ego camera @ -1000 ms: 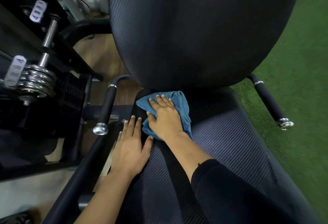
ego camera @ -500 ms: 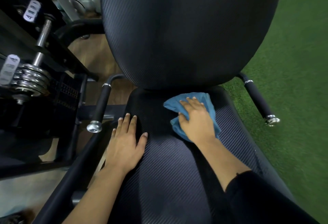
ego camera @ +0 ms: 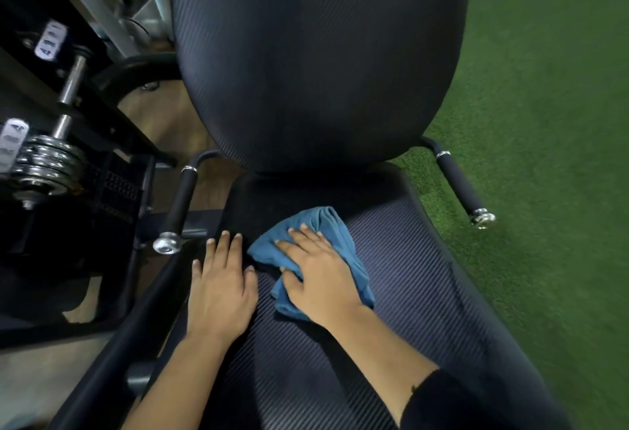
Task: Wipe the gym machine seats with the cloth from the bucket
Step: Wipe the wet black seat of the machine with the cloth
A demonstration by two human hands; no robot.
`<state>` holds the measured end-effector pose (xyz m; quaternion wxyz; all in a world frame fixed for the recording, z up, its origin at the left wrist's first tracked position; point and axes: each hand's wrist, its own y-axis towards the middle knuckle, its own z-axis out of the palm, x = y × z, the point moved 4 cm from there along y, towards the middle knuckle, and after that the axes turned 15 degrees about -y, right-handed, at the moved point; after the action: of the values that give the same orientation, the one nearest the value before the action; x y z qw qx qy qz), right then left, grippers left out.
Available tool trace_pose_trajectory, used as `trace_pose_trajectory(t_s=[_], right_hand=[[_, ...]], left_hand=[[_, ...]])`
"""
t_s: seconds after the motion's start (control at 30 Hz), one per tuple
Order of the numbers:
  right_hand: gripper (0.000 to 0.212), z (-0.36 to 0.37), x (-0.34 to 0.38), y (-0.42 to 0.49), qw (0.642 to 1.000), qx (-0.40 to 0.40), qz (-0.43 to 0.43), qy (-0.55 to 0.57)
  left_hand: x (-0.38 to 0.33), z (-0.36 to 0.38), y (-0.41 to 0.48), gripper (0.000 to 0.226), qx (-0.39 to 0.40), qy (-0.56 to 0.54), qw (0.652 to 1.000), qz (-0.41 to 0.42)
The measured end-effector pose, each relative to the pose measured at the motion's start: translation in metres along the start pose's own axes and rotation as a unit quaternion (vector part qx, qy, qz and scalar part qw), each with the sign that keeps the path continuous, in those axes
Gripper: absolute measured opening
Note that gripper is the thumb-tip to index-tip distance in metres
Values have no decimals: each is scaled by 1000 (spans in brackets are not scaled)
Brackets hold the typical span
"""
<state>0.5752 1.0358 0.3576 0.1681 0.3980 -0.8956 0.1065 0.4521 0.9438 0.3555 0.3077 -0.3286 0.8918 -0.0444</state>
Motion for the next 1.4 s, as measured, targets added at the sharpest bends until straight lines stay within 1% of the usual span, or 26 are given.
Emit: trace_pose_trajectory(t_s=[0.1,0.23,0.3,0.37,0.43,0.5,0.53,0.67,0.73,0.83,0.9,1.0,1.13,1.2,1.3,1.4], right_hand=[[57,-5,-12,-14,1000,-6,18,-21],[48,1,-11,6,996,-26,77,-40],[48,6,-1,24,995,-25,90,-39],[49,12,12,35,997,-10,60,-37],[47,15,22,30,1000,10,4,-27],[46,13,25,14,999,9,-40,-23],[46,11,25,8,999,5,-49,-24],[53,11,15,16,999,10,-27,-34],[52,13,7,36,999,7,2,-45],[52,19,-3,59,997,25,29,-73],[58,22,-1,62,996,34,27,-81],[67,22,12,50,997,19,8,-70],[60,24,14,42,998,4,-8,-68],[56,22,9,54,998,1,5,-63],[50,25,-1,71,998,15,32,-56],[48,23,-2,68,999,1,37,-40]], left_hand=[[4,-2,-6,57,6,-10,1000,-9],[7,-6,-11,57,10,-17,1000,-13],[9,-9,-12,58,9,-19,1000,-13],[11,-10,-12,57,10,-24,1000,-10],[13,-11,-14,57,13,-35,999,-5],[16,-12,-13,57,11,-46,999,-4],[18,-12,-13,56,11,-52,999,-7],[23,-14,-9,56,20,-63,998,-9],[23,-16,-7,55,20,-66,998,-9],[21,-17,-6,55,16,-73,997,-2],[19,-16,-4,55,9,-82,997,2],[13,-13,-2,55,6,-83,997,6],[10,-10,-2,55,12,-84,996,0],[12,-11,-3,55,13,-79,997,-1],[13,-11,-5,55,13,-73,997,-1],[13,-9,-6,55,12,-70,997,-1]])
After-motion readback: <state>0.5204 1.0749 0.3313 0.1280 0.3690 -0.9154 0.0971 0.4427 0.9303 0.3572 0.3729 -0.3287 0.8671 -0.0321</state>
